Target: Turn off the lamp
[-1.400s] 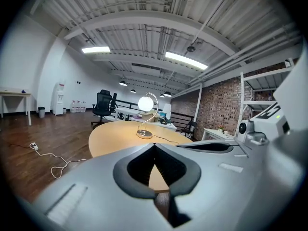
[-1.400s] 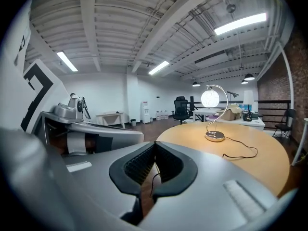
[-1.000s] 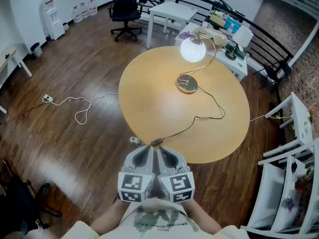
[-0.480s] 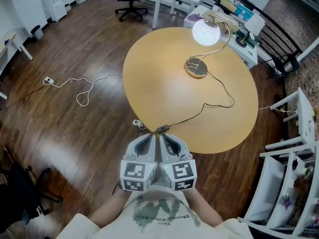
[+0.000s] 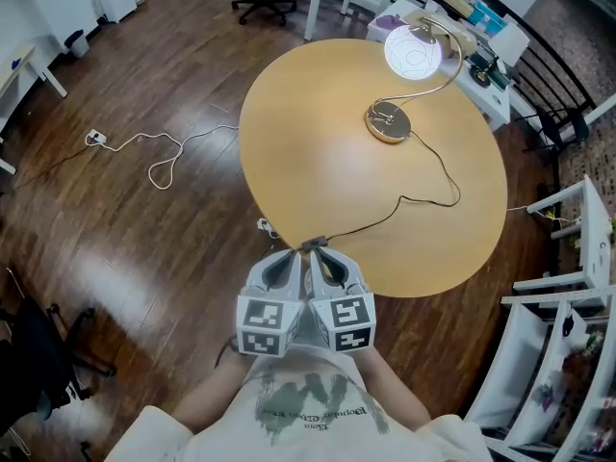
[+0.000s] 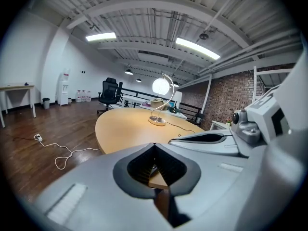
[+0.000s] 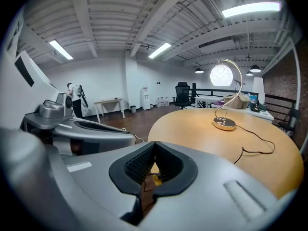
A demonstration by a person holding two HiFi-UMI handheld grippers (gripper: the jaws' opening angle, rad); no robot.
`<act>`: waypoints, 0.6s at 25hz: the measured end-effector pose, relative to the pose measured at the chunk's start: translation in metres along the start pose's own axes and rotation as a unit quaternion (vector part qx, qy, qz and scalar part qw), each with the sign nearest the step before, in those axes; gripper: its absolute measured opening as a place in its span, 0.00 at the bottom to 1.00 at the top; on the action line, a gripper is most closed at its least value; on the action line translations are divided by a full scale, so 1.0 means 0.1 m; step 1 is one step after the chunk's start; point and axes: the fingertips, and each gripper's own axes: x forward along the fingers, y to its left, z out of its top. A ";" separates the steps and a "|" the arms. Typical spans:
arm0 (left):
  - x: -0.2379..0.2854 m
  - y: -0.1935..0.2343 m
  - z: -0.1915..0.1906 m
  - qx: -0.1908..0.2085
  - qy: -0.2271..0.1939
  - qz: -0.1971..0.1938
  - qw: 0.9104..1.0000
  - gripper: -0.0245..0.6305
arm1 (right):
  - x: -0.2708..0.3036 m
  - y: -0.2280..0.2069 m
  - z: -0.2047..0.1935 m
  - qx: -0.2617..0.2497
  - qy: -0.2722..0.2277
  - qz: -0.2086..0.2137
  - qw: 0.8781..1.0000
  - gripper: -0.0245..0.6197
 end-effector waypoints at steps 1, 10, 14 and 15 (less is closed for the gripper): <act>0.02 0.01 -0.02 -0.001 0.003 -0.002 1.000 0.04 | 0.04 -0.02 -0.03 0.001 0.004 0.000 1.000 0.04; 0.14 0.11 -0.25 -0.016 0.031 0.005 0.999 0.04 | 0.35 -0.25 -0.42 0.003 0.055 -0.009 0.998 0.04; 0.16 0.20 -0.36 -0.021 0.037 0.013 0.999 0.04 | 0.51 -0.32 -0.59 -0.002 0.076 -0.014 0.997 0.04; 0.16 0.22 -0.38 -0.023 0.039 0.014 0.999 0.04 | 0.55 -0.34 -0.63 -0.003 0.082 -0.016 0.997 0.04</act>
